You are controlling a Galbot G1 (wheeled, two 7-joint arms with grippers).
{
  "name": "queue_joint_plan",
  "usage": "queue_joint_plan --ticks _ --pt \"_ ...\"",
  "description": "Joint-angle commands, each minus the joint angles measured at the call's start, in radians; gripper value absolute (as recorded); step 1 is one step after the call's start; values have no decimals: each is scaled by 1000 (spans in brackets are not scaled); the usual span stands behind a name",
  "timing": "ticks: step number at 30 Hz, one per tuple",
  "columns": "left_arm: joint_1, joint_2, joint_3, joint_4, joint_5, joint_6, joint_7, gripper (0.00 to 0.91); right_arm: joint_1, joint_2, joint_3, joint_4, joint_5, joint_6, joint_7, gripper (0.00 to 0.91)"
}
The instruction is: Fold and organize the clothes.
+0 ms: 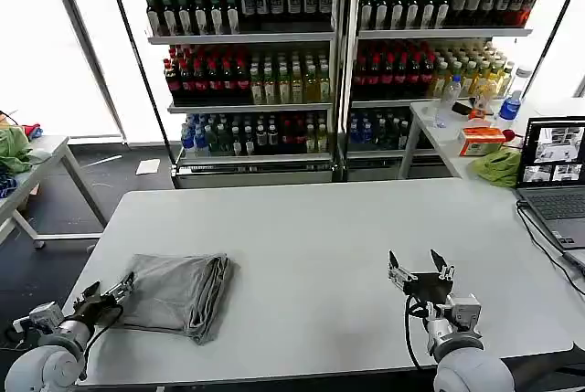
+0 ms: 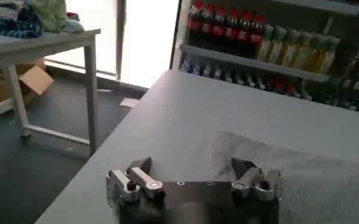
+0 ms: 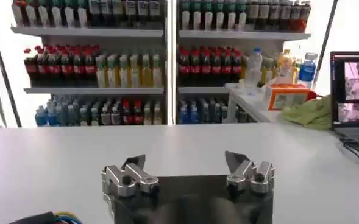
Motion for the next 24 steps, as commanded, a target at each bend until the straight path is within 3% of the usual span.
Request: queue_joint_plan --ticks 1,10,11,12,13,14,15,17,24 --pt "22 -13 3 -46 2 8 5 907 -4 3 -1 -1 -3 2 -1 907" --pt "31 -24 19 -95 6 16 7 907 1 9 -14 -4 -7 2 -1 907" --pt "28 -25 21 -89 8 15 7 846 1 9 -14 -3 -7 2 0 907" --pt "27 -27 23 -83 10 13 8 705 2 10 -13 -3 -8 2 -1 907" --pt "26 -29 26 -79 11 11 9 524 1 10 -12 -3 -7 2 -1 907" --pt "26 -29 27 -77 12 8 10 413 0 10 -12 -2 -7 2 -1 907" --pt "26 -30 29 -74 13 6 13 181 -1 10 -11 -3 -7 3 -2 907" --pt "23 -31 31 -67 14 1 16 0 -2 10 -7 -3 -7 4 -1 907" --pt "19 -34 38 -54 22 -13 18 0 9 9 -5 -4 -5 2 1 907"
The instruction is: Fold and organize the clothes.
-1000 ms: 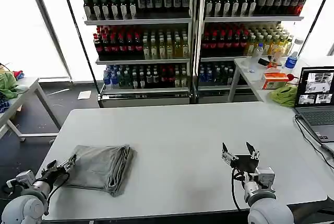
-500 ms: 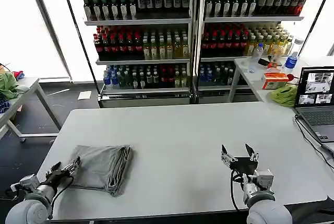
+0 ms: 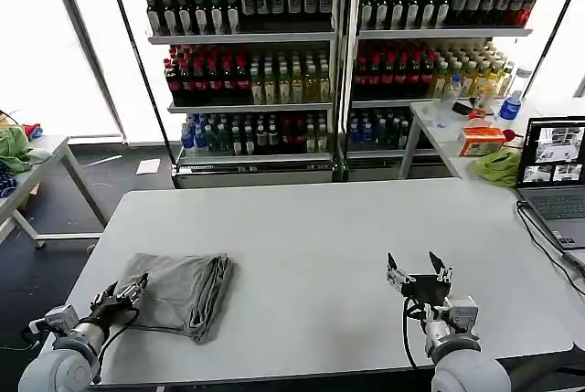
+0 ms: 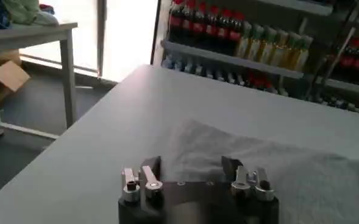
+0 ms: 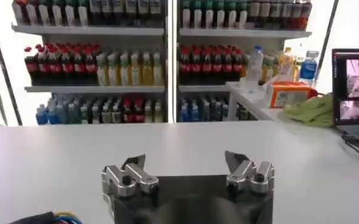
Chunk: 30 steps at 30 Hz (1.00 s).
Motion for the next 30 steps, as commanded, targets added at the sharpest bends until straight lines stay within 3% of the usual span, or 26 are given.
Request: queue_joint_plan --ticks 1,14,22,30 --pt "2 -5 7 1 8 -13 5 0 6 -1 1 -1 1 -1 2 907" --pt "5 6 -63 2 20 -50 6 0 35 -9 -3 -4 10 -7 4 907" --pt "9 106 -244 51 18 -62 14 0 60 -20 -10 -14 26 -11 4 907" --pt "-25 199 -302 34 45 -56 17 0 65 -19 -13 -25 32 -7 2 907"
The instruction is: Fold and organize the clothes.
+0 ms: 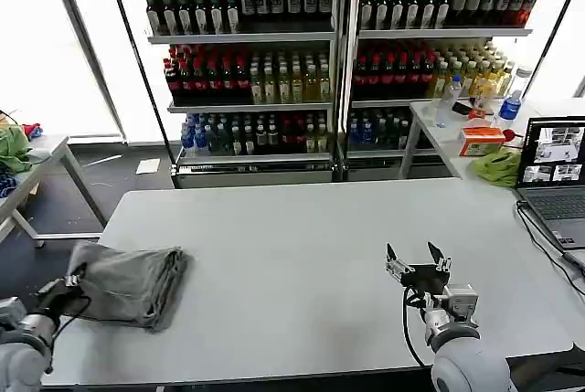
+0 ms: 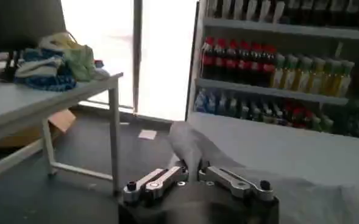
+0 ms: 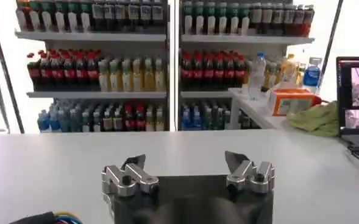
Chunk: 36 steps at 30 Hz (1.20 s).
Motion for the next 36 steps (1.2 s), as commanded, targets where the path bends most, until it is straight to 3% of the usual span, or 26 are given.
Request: queue_joint_plan --ticks 1,7,15,20,26,34,36 --pt "-32 122 -131 -5 36 -2 1 0 8 0 1 -4 6 2 -1 907" --pt "-33 108 -97 -40 80 -3 1 0 8 1 9 -12 8 3 -2 907" --pt "-10 22 62 -226 156 27 -65 0 2 9 16 -23 4 3 -2 907" --pt "-23 -17 297 -373 258 59 -94 0 -13 23 26 -21 -1 2 -3 907" --pt "-93 -58 575 -411 387 84 -112 0 -36 38 38 -10 -17 0 -1 907" --pt "-167 -95 727 -374 396 83 -129 0 -72 45 51 8 -44 -2 -1 907" --pt "-176 -113 734 -351 403 82 -127 50 -76 44 52 15 -45 -4 -1 907"
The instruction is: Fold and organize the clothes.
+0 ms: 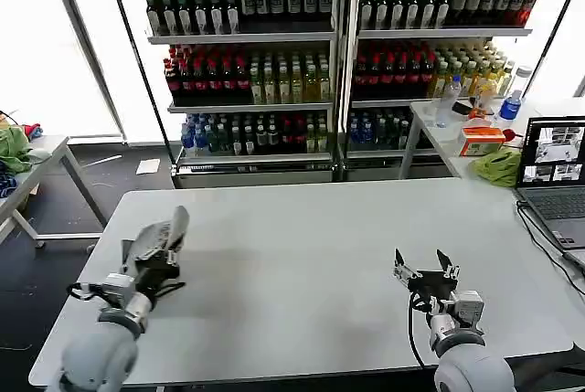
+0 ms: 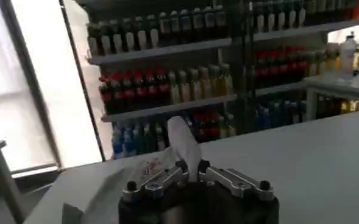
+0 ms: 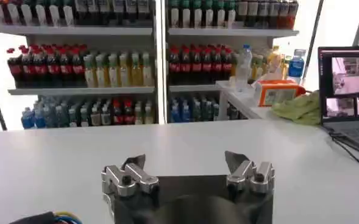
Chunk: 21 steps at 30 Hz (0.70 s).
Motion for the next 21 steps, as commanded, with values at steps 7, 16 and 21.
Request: queue_joint_plan --ticks 7,16,21 --pt "-75 -74 280 2 64 -8 -17 907 -17 5 -12 19 -13 -12 3 907" --pt "-81 -97 273 -37 -148 -81 -22 907 27 21 -71 -4 -16 -25 14 907" --pt "-83 -104 232 -33 -147 -72 -74 907 66 14 -96 -16 128 -39 33 907"
